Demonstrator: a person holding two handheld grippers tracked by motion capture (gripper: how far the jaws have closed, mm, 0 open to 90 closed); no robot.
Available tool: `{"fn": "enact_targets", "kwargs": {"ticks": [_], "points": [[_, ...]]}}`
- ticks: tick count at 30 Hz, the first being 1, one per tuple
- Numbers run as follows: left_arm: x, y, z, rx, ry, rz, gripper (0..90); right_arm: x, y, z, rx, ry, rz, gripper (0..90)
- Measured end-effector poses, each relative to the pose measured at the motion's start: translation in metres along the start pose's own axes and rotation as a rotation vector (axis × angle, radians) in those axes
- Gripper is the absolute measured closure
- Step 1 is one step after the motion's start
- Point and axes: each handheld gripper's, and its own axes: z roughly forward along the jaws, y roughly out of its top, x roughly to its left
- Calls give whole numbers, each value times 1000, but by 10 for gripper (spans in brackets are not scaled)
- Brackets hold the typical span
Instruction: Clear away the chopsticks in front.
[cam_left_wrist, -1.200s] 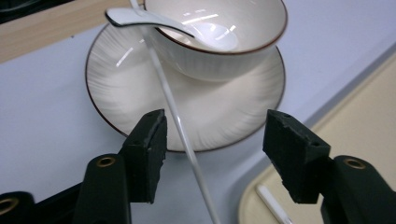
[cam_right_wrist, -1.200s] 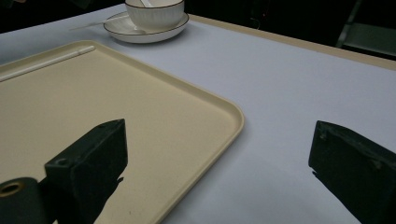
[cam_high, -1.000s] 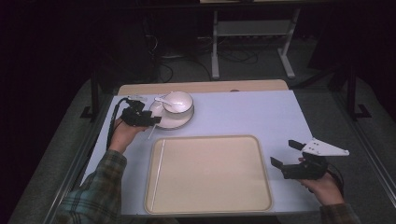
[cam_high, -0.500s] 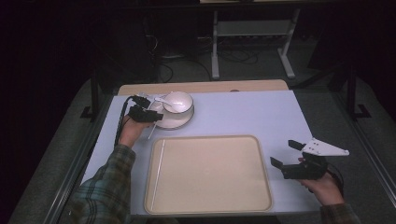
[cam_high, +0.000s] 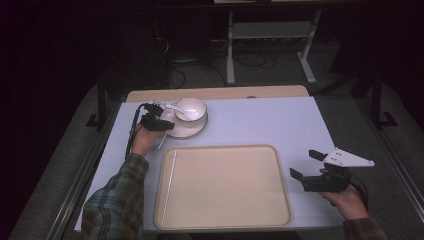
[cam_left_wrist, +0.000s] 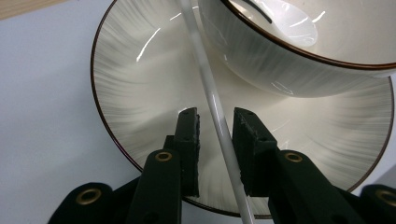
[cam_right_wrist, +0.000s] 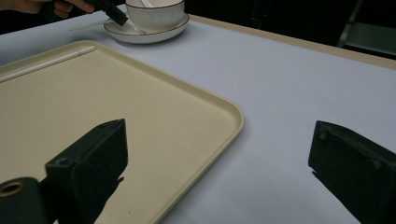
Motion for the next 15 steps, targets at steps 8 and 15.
{"fn": "enact_targets", "kwargs": {"ticks": [8,15], "points": [[0,0,3,6,15,-17,755,0,0,0,-1,1,-1,42],[0,0,7,12,35,-34,791,0,0,0,-3,0,0,42]]}}
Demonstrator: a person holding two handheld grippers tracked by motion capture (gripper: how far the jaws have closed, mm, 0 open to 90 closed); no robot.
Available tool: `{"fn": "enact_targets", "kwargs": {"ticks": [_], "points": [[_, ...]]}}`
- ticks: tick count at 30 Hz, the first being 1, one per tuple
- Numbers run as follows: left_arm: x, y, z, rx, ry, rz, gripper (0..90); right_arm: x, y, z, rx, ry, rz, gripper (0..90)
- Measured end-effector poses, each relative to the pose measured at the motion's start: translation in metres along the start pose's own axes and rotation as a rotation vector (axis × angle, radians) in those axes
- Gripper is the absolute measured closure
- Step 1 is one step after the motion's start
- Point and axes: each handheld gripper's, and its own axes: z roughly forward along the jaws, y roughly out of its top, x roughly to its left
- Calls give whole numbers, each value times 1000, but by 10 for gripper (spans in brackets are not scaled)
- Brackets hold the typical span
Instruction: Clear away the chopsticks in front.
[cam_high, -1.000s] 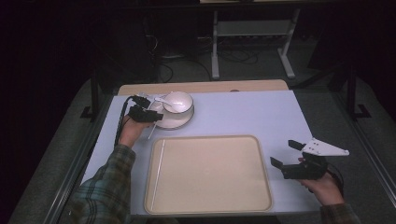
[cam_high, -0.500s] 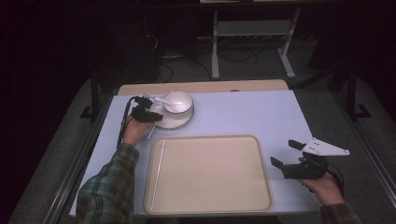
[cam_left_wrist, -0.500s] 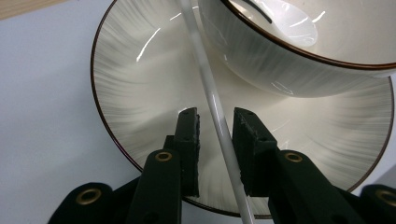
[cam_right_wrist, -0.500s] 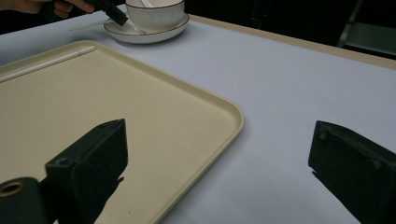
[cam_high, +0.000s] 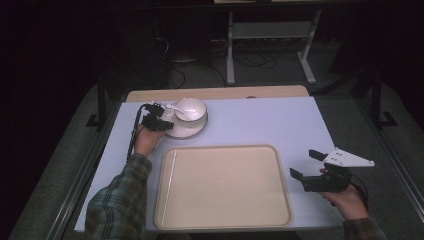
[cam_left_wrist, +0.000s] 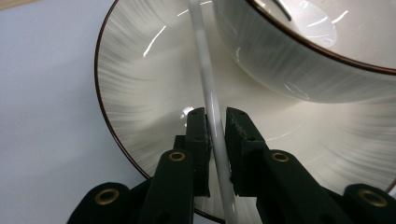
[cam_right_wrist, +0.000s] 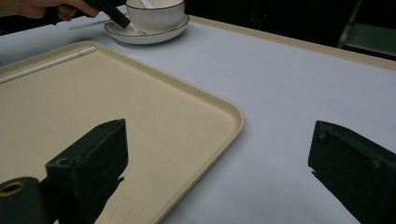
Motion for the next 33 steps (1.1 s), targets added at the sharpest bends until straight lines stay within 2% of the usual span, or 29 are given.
{"fn": "enact_targets", "kwargs": {"ticks": [6,10,16,33], "points": [[2,0,0,-6,16,-28,838,0,0,0,0,1,0,43],[4,0,-2,-14,18,-43,839,0,0,0,2,2,0,43],[6,1,-8,-27,26,-42,839,0,0,0,1,3,2,44],[20,-2,-29,-52,37,-77,840,0,0,0,1,3,3,44]]}}
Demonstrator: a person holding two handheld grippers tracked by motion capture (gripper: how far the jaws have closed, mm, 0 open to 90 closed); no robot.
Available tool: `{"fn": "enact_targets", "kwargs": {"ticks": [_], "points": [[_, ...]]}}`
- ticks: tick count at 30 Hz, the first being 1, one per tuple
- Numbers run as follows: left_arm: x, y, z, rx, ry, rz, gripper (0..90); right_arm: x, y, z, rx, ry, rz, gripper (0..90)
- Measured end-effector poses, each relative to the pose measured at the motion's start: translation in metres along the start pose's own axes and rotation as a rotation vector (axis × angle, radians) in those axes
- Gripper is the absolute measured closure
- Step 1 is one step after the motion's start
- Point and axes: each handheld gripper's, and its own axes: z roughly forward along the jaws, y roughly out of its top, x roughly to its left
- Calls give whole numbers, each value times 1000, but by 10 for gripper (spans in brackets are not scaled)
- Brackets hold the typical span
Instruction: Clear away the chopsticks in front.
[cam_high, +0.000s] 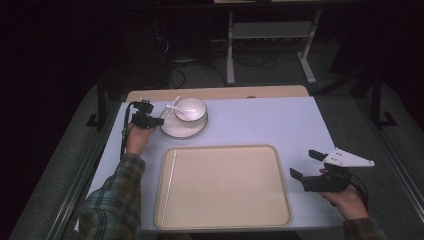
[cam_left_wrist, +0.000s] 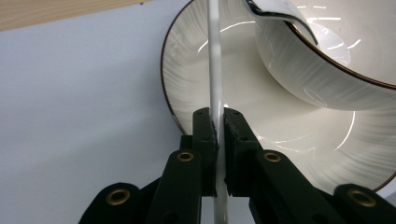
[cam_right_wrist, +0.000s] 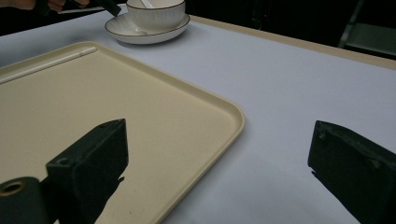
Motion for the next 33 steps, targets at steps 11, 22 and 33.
{"fn": "enact_targets", "kwargs": {"ticks": [11,22,33], "points": [[11,-8,-19,-3,3,-4,840,0,0,0,1,-2,-3,44],[16,-28,-39,-14,-13,-20,840,0,0,0,2,-2,-4,43],[10,-48,-60,19,-34,-4,840,2,0,-1,1,-5,-7,44]]}}
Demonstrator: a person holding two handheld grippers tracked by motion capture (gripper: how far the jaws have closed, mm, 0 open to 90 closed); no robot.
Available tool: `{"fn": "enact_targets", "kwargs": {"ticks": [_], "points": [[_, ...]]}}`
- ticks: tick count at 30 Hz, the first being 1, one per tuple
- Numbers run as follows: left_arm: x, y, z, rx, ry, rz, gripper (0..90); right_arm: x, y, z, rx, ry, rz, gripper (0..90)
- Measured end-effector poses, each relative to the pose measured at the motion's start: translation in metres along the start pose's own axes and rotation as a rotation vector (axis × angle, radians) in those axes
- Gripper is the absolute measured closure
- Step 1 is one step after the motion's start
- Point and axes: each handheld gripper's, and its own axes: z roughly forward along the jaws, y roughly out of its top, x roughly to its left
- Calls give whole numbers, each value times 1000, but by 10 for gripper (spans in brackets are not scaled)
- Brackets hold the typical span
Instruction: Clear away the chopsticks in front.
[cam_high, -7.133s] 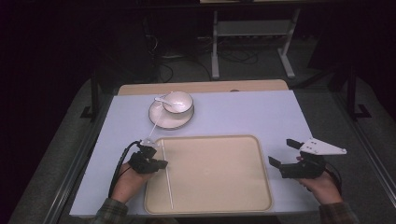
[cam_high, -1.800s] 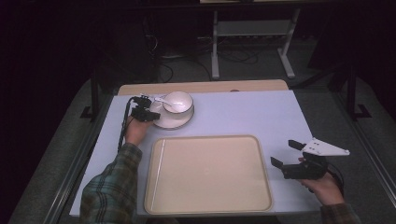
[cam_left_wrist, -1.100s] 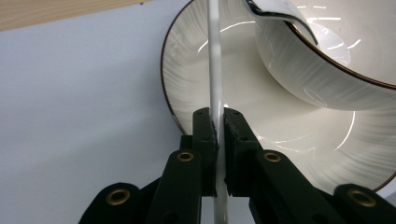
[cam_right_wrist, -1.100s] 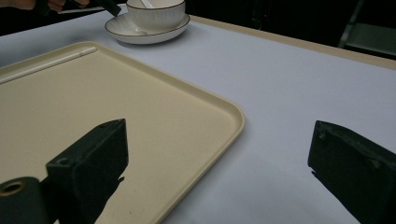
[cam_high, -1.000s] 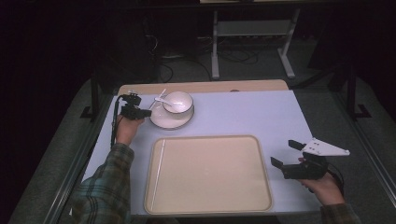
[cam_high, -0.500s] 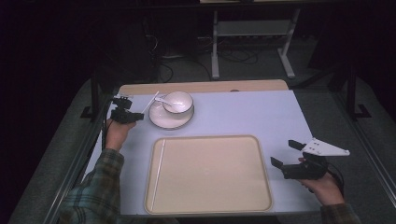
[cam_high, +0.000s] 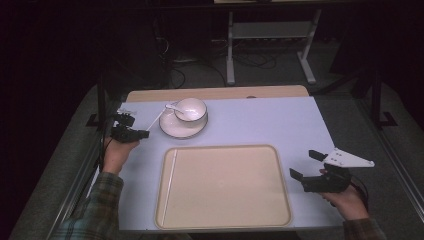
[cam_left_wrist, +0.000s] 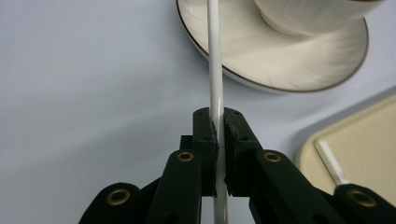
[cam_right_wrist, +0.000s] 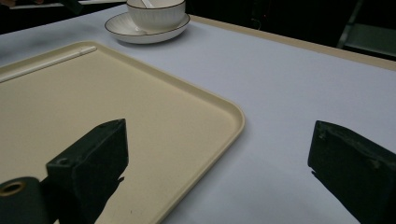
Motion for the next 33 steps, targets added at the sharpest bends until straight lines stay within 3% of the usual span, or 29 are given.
{"fn": "enact_targets", "kwargs": {"ticks": [9,13,33], "points": [[-6,-16,-15,3,-14,17,840,1,0,0,-2,-1,-1,44],[-11,-22,-19,-7,-47,13,840,0,0,-1,-2,-2,2,44],[-55,-45,-28,-23,-118,86,840,1,1,-1,-6,-5,1,44]]}}
